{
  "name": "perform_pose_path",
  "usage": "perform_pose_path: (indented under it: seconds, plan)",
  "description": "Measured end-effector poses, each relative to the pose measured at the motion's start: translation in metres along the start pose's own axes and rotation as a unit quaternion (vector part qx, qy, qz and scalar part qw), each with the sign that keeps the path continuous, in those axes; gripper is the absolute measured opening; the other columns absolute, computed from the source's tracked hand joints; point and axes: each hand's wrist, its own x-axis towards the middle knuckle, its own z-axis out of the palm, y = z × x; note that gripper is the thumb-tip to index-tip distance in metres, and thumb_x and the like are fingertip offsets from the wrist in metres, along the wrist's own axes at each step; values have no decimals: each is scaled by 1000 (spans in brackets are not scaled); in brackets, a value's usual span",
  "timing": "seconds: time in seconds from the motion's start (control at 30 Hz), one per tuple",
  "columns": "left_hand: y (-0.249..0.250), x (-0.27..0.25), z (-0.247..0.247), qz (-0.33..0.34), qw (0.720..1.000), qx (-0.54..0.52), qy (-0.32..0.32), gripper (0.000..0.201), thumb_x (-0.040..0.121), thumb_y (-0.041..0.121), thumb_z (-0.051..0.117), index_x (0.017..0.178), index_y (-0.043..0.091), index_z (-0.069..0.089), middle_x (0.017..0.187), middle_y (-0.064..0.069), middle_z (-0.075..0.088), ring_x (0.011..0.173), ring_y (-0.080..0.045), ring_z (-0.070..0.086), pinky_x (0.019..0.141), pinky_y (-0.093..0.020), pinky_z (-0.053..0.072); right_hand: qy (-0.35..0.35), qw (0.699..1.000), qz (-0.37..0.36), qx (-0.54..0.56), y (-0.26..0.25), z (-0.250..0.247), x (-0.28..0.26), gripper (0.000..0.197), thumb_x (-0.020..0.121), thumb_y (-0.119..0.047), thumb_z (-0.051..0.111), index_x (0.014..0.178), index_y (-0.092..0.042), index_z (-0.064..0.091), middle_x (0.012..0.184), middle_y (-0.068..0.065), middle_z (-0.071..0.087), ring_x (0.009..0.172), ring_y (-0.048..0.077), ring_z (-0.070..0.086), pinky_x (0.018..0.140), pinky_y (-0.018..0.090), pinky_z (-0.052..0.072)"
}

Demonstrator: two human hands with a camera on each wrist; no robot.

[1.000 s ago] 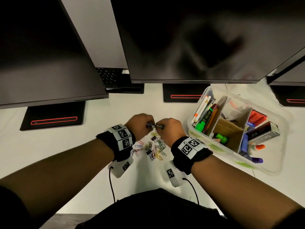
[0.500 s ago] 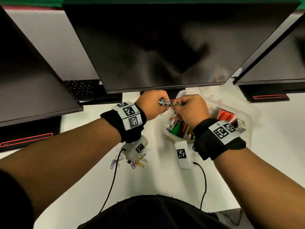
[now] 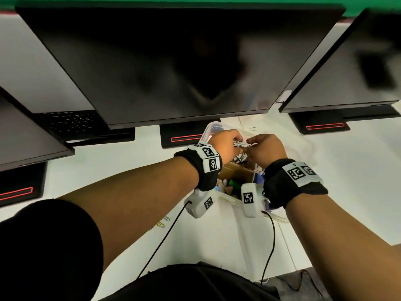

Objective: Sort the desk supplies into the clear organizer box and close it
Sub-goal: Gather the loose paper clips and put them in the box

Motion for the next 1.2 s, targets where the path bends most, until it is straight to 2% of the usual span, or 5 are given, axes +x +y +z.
perform_pose_path:
  seconds: [0.1,0.33,0.77,0.97,1.2]
  plan:
    - [-5,3,5,-10,998,-11,-56,43,87,6,60,128,14,53,128,-9,59,112,-25,60,98,-34,49,-7,1000,3,-21,4,3,2,33,77,-1,64,104,-20,69,109,10,70,97,30,67,93,42,53]
    - [-19,-6,-20,14,999,-28,27,31,87,-5,46,110,5,66,78,3,56,58,3,48,58,-7,39,-35,999,-30,4,-11,5,-16,23,80,-1,56,65,-17,62,75,9,66,79,35,68,78,49,58]
    - [-143,-95,-105,-100,977,183,-45,16,86,13,61,101,15,66,108,-2,66,102,-21,59,79,-23,39,-254,895,-288,-229,-96,105,-100,4,81,-20,66,83,-17,64,94,1,62,93,18,58,74,22,38]
    - [-198,-155,-87,-188,929,235,-217,67,68,28,82,121,11,45,121,-11,53,108,-29,55,88,-35,43,-352,856,-196,-323,-44,162,-111,74,67,-31,83,126,-9,43,124,12,55,113,27,55,85,29,45]
    - [-222,-182,-54,-216,951,136,-177,64,67,7,79,118,8,40,119,-15,53,91,-29,58,73,-32,43,-344,879,-155,-292,-11,194,-117,103,56,-26,90,136,-15,26,130,16,42,118,31,51,95,35,46]
